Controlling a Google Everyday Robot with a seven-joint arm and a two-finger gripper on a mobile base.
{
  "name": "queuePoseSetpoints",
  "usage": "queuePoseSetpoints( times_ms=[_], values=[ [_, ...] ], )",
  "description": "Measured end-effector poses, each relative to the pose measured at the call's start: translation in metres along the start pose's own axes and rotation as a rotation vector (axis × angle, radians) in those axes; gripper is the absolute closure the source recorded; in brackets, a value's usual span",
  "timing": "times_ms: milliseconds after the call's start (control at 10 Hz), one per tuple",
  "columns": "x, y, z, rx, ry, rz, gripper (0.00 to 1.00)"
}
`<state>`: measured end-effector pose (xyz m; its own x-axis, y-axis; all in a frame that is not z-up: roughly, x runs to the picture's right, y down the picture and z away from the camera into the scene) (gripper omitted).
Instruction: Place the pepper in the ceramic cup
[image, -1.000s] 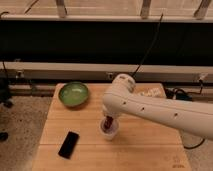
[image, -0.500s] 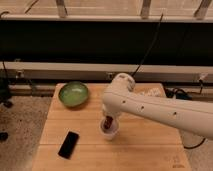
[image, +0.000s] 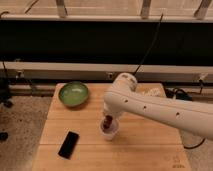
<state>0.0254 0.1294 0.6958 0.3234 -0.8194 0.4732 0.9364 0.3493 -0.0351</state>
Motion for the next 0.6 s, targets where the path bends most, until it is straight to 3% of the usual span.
queuePoseSetpoints(
  times_ms=[600],
  values=[
    [0.004,0.000,-0.018,0.014,0.026,0.020,0.20]
  ],
)
